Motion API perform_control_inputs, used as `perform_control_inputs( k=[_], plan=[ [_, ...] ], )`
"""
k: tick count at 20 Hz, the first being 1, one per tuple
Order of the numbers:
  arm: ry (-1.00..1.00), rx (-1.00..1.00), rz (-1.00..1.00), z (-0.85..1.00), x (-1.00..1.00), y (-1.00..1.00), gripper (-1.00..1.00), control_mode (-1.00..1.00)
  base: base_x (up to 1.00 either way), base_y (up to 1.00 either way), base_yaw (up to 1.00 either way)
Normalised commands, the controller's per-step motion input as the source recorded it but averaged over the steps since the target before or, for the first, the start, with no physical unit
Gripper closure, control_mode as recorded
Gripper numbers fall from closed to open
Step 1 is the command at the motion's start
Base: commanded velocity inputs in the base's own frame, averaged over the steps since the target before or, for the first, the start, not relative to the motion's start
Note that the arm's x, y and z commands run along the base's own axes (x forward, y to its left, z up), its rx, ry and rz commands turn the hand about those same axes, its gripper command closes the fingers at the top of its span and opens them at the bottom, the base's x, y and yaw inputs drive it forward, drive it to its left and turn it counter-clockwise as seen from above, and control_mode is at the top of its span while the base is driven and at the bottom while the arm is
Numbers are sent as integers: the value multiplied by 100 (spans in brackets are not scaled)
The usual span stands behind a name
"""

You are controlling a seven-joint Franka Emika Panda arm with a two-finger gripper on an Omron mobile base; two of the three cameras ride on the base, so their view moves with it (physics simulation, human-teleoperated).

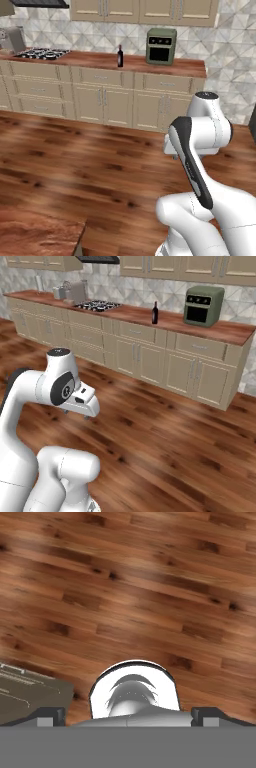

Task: There is a wine glass and glass cup on the dining counter. Place the wine bottle next to the wine glass and the juice bottle next to the glass cup.

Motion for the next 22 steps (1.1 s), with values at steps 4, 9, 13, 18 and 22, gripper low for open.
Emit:
perform_control_inputs(
  k=[4,9,13,18,22],
  plan=[
    [0,0,0,0,0,0,-100,100,85,-6,30],
    [0,0,0,0,0,0,-100,100,90,-20,11],
    [0,0,0,0,0,0,-100,100,94,-23,2],
    [0,0,0,0,0,0,-100,100,94,-18,2],
    [0,0,0,0,0,0,-100,100,94,-5,11]
  ],
)
